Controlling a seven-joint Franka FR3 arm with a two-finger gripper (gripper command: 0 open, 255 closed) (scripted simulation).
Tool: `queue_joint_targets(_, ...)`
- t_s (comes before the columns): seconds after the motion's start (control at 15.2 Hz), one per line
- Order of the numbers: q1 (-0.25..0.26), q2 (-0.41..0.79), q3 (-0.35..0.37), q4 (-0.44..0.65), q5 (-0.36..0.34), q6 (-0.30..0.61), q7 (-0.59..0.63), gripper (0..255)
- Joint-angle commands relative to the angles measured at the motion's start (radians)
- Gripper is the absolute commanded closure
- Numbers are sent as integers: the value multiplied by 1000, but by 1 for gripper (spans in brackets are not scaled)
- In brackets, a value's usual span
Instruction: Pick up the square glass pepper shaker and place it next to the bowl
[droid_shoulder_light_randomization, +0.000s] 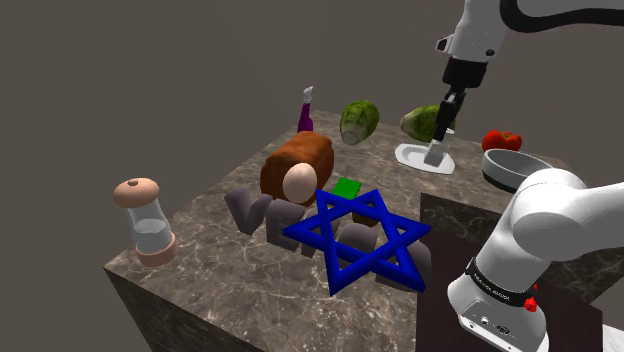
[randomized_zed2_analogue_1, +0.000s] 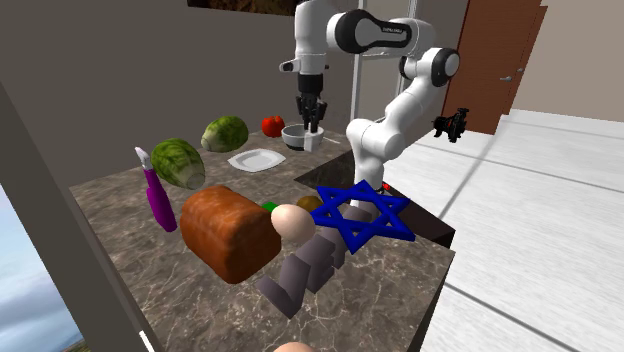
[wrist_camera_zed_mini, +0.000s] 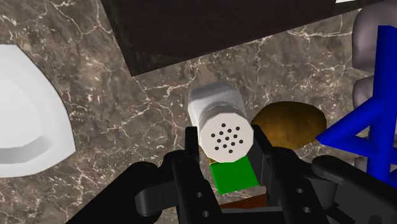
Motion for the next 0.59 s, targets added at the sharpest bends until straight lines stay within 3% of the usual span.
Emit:
queue_joint_targets(0.0, -19, 2, -51, 14, -44, -10, -50, 255)
queue_joint_targets(0.53, -79, 57, -255, 77, -204, 8, -243, 255)
